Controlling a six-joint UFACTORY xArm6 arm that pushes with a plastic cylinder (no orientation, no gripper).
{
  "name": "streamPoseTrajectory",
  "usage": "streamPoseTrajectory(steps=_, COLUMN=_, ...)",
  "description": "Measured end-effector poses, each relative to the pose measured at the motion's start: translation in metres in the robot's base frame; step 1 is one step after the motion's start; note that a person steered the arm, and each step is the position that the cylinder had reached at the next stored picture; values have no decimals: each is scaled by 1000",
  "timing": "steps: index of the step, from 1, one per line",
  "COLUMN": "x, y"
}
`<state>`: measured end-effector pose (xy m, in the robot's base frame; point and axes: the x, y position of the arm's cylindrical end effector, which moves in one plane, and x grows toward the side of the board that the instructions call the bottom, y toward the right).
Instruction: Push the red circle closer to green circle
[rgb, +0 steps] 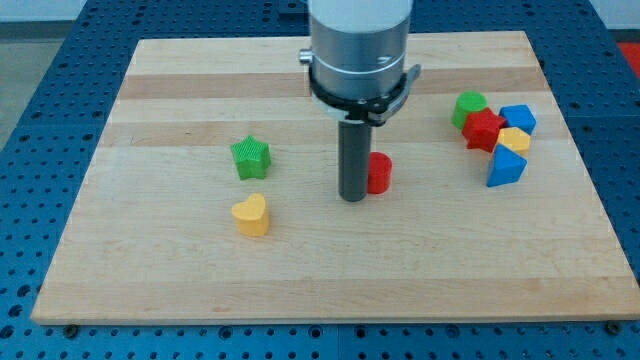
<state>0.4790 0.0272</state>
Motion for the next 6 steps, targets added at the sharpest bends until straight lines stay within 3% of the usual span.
streamPoseTrajectory(steps=5, x=-67, y=99)
streamPoseTrajectory(steps=6, x=-21, y=98)
